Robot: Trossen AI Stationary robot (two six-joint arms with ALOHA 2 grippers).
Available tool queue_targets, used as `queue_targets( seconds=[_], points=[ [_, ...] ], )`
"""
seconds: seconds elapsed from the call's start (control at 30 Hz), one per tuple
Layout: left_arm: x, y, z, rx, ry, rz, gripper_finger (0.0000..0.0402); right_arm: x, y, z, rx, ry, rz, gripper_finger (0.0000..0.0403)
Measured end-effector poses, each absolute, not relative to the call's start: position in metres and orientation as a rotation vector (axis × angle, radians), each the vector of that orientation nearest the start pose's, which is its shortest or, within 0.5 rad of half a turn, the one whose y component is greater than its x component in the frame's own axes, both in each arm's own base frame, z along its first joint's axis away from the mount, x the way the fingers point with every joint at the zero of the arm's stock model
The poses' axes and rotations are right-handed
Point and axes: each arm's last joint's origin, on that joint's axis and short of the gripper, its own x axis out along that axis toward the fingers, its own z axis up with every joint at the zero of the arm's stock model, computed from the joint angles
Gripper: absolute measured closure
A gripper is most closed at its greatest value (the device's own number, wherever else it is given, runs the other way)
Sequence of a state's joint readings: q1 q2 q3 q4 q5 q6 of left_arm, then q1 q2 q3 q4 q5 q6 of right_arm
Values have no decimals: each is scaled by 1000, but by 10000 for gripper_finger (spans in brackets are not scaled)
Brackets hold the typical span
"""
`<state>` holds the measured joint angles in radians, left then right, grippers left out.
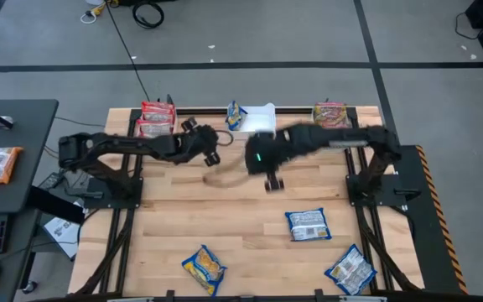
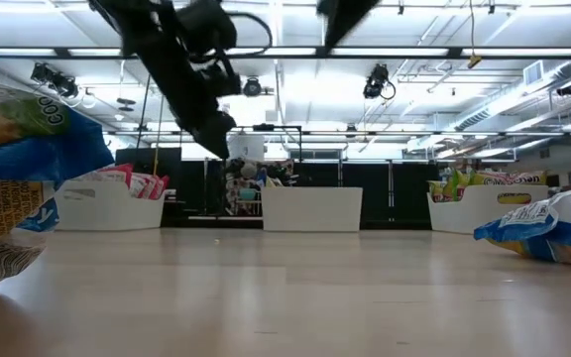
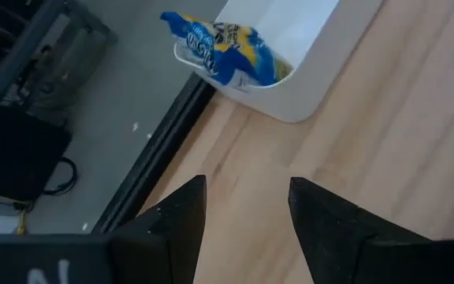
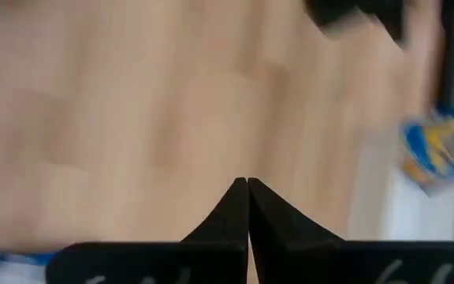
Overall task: Sort Maruchan noodles
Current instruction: Put the blue noodle pack into the middle white bin
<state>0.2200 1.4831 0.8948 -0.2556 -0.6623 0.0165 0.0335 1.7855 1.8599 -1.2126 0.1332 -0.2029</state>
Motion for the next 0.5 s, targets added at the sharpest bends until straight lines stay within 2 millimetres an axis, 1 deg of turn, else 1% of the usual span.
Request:
queue_targets(
  seconds=[0.07, 0.17, 0.3, 0.4, 0.5],
  points=[
    [281, 65, 217, 205, 849, 812, 214, 353, 40, 357, -259, 1091, 64, 398],
    [280, 39, 220, 219, 837, 773, 214, 350, 79, 357, -209, 1063, 96, 399],
    [276, 6, 220, 250, 834, 709, 214, 346, 114, 346, -91, 1106, 71, 398],
    [271, -18, 220, 276, 819, 696, 214, 339, 137, 335, 6, 1190, 14, 398],
    [259, -38, 216, 315, 845, 706, 214, 327, 160, 320, 66, 1312, -74, 398]
  ],
)
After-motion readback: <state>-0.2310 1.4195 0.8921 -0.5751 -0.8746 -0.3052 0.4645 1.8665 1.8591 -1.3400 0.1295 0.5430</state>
